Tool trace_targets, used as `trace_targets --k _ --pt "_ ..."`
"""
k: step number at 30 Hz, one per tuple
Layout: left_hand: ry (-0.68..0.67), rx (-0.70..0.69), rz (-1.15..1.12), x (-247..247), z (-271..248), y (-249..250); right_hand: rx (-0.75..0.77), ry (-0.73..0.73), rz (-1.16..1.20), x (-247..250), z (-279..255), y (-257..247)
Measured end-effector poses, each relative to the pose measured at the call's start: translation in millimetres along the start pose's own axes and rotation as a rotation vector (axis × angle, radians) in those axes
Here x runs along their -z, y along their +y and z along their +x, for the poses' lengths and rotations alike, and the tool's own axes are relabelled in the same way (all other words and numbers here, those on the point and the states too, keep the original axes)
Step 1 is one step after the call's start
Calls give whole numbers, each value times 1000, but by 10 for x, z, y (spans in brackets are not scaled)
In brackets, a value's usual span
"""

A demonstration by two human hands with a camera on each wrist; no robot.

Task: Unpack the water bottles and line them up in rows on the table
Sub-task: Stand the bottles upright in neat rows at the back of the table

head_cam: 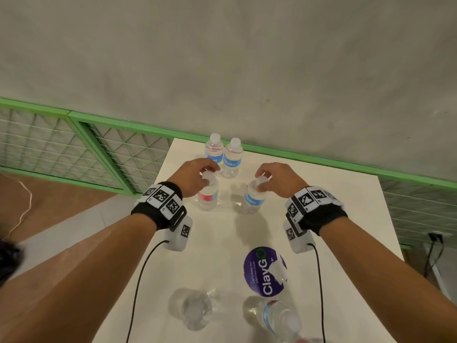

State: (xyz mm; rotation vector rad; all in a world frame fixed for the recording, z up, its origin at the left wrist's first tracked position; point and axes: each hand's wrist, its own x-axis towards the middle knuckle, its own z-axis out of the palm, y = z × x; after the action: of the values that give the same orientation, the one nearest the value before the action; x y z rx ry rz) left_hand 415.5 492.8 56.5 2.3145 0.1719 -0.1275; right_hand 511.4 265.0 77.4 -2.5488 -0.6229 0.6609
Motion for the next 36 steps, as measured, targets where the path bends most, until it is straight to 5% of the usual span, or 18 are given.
trace_targets --k 7,12,19,36 --pt "106 133 96 -9 46 -32 2 -26 -28 -1 4 13" --pt "68 22 60 21 58 -58 -18 -54 -16 -27 3 56" --pt "-14 148 35 -78 122 -157 -61 -110 30 -124 46 104" --pt "87 167 -73 8 492 -376 -128 107 100 -18 662 176"
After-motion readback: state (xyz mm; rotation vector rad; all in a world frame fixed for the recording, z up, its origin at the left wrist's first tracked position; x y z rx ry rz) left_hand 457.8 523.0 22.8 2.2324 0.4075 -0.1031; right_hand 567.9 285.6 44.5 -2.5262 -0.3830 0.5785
